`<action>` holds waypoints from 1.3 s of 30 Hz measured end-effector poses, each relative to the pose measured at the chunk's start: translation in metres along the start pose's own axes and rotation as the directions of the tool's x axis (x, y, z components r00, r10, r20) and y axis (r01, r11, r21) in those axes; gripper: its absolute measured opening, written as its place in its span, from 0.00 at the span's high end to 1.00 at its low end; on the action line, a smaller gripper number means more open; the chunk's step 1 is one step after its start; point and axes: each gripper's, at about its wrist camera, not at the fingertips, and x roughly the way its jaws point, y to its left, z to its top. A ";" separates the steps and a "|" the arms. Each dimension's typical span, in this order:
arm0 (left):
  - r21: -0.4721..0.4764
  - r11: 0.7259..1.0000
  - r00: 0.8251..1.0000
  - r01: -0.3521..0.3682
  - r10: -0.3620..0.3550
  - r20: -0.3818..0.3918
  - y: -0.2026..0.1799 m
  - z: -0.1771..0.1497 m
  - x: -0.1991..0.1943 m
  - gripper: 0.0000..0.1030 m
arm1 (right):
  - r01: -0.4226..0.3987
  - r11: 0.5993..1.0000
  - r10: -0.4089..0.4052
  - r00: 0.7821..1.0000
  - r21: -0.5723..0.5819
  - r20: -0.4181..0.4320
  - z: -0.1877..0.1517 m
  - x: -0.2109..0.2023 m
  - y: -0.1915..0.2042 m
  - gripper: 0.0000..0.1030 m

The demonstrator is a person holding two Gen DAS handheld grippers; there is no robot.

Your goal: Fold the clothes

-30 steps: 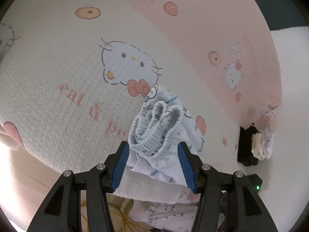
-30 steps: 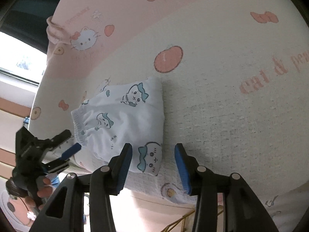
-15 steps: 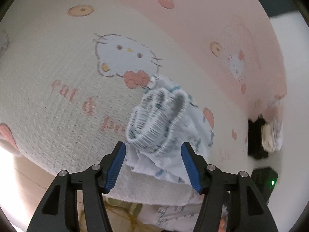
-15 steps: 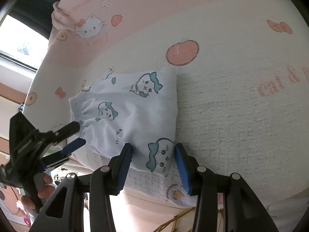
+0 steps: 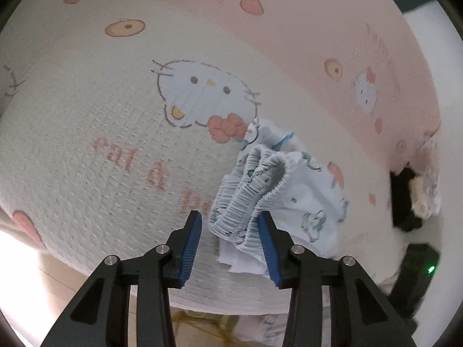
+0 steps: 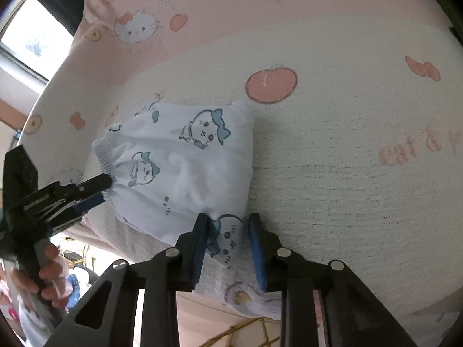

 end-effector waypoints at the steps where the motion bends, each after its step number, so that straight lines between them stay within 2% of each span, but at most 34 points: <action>1: -0.004 1.000 1.000 0.008 -0.008 -0.004 0.003 0.001 0.000 0.61 | 0.006 1.000 -0.006 1.000 -0.008 -0.003 0.000 0.000 0.001 0.77; 4: -0.042 0.998 0.999 0.037 -0.038 -0.022 0.011 0.005 0.000 0.62 | 0.022 0.999 -0.022 1.000 -0.024 -0.005 0.000 -0.001 0.004 0.77; 8: -0.048 0.995 0.996 0.084 -0.085 -0.015 0.008 0.007 -0.012 0.61 | -0.008 0.999 0.007 1.000 0.032 0.014 0.004 -0.008 0.002 0.72; 9: -0.045 0.993 0.994 0.106 -0.107 -0.016 0.006 0.007 -0.016 0.58 | -0.024 0.999 0.022 0.999 0.049 0.029 0.006 -0.011 0.000 0.71; 10: -0.041 0.991 0.992 0.128 -0.129 -0.016 0.004 0.007 -0.019 0.52 | -0.040 0.997 0.037 0.998 0.065 0.045 0.008 -0.015 -0.002 0.60; 11: -0.038 0.988 0.988 0.150 -0.150 -0.017 0.002 0.007 -0.023 0.40 | -0.056 0.995 0.051 0.997 0.082 0.065 0.011 -0.018 -0.004 0.47; 13: -0.028 0.982 0.982 0.187 -0.187 -0.015 -0.002 0.007 -0.029 0.36 | -0.090 0.988 0.078 0.992 0.121 0.104 0.017 -0.023 -0.010 0.37; 15: -0.003 0.986 0.986 0.167 -0.166 0.019 -0.002 0.009 -0.035 0.36 | -0.115 0.982 0.097 0.988 0.150 0.119 0.024 -0.021 -0.016 0.37; 19: -0.022 0.995 0.994 0.095 -0.094 0.050 0.005 0.021 -0.028 0.36 | -0.138 0.972 0.115 0.985 0.188 0.129 0.039 -0.009 -0.022 0.37; 24: -0.010 0.995 0.994 0.104 -0.104 0.025 0.011 0.032 -0.012 0.36 | -0.181 0.958 0.145 0.975 0.222 0.169 0.057 0.014 -0.015 0.37; 26: 0.001 0.995 0.995 0.102 -0.102 0.000 0.001 0.040 0.003 0.36 | -0.190 0.959 0.154 0.972 0.212 0.175 0.056 0.014 -0.015 0.37; 28: 0.014 0.998 0.998 0.066 -0.066 -0.023 0.001 0.043 0.015 0.36 | -0.199 0.960 0.163 0.970 0.198 0.182 0.056 0.014 -0.013 0.37; 30: 0.011 0.998 0.997 0.068 -0.068 -0.022 0.005 0.044 0.019 0.36 | -0.204 0.966 0.173 0.966 0.156 0.192 0.060 0.016 -0.004 0.37; 32: 0.007 0.998 0.997 0.069 -0.069 -0.021 0.009 0.046 0.023 0.36 | -0.189 0.976 0.168 0.970 0.109 0.179 0.054 0.012 0.000 0.46; 35: 0.014 0.997 0.997 0.075 -0.074 -0.024 0.014 0.047 0.027 0.36 | -0.054 0.998 0.056 0.981 -0.016 0.187 0.054 0.014 0.020 0.59; 39: 0.020 0.996 0.996 0.084 -0.084 -0.012 0.021 0.046 0.023 0.36 | 0.012 1.000 -0.007 0.979 -0.022 0.202 0.056 0.011 0.019 0.73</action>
